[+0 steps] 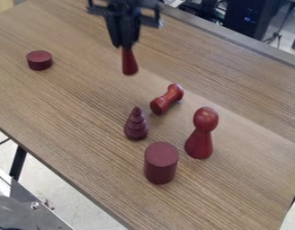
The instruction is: Put the cone left side on the table
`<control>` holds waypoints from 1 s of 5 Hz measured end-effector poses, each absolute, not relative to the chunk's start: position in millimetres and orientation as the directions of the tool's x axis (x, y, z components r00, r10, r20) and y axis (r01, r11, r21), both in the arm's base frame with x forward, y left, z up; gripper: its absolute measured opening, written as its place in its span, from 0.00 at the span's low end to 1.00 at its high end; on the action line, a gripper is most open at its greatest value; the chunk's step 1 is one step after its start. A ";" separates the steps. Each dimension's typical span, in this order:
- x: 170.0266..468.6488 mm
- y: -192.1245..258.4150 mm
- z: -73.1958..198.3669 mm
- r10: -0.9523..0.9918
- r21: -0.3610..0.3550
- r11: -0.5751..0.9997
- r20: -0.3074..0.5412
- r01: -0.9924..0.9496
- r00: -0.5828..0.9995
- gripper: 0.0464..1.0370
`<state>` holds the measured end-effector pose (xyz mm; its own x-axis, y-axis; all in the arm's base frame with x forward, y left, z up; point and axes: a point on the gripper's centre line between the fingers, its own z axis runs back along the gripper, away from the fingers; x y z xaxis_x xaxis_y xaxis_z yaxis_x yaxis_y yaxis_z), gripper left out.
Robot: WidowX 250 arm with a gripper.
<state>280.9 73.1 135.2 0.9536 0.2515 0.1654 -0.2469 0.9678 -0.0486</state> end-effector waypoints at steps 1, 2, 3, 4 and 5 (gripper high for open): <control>272.2 88.8 143.6 0.315 -0.025 0.949 0.173 -0.315 0.933 0.06; 280.3 104.8 136.6 0.333 0.021 0.940 0.147 -0.339 0.931 0.06; 285.1 115.9 117.0 0.404 0.102 0.906 0.084 -0.411 0.911 0.06; 285.8 122.1 101.4 0.478 0.169 0.863 0.035 -0.477 0.877 0.06; 289.7 120.6 95.9 0.492 0.114 0.863 0.035 -0.493 0.870 0.06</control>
<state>289.7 120.6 95.9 0.8698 0.4921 0.0351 -0.4926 0.8627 0.1144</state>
